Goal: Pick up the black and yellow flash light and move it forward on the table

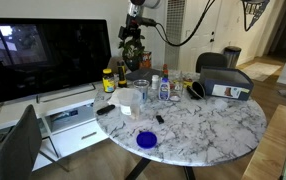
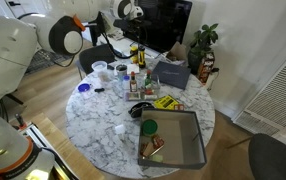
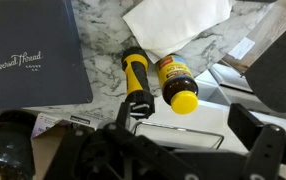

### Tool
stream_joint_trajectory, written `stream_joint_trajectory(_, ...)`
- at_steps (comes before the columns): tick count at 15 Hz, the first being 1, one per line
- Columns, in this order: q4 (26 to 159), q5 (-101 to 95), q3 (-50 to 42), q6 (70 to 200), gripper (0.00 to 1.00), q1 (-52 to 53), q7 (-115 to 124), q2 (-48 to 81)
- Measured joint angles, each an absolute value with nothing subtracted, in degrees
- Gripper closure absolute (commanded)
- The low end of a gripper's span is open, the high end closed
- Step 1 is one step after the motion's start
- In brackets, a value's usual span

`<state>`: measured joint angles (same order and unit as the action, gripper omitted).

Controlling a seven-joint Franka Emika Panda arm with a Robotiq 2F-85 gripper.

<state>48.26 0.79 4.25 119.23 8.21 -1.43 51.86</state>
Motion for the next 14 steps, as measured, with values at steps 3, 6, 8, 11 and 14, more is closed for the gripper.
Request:
stream_joint_trajectory(3,40.8,0.0,2.3,121.9,0.0,9.5,3.5,58.0)
stream_joint_trajectory(6,34.9,-2.4,-0.2,123.5,0.0,10.8,6.7,63.3)
stream_joint_trajectory(8,32.4,-3.1,-0.7,124.1,0.0,11.2,7.1,65.6)
stream_joint_trajectory(11,30.9,-3.2,-0.9,124.2,0.0,11.3,7.3,66.5)
stream_joint_trajectory(14,30.4,-3.2,-1.0,124.2,0.0,11.3,7.3,66.5)
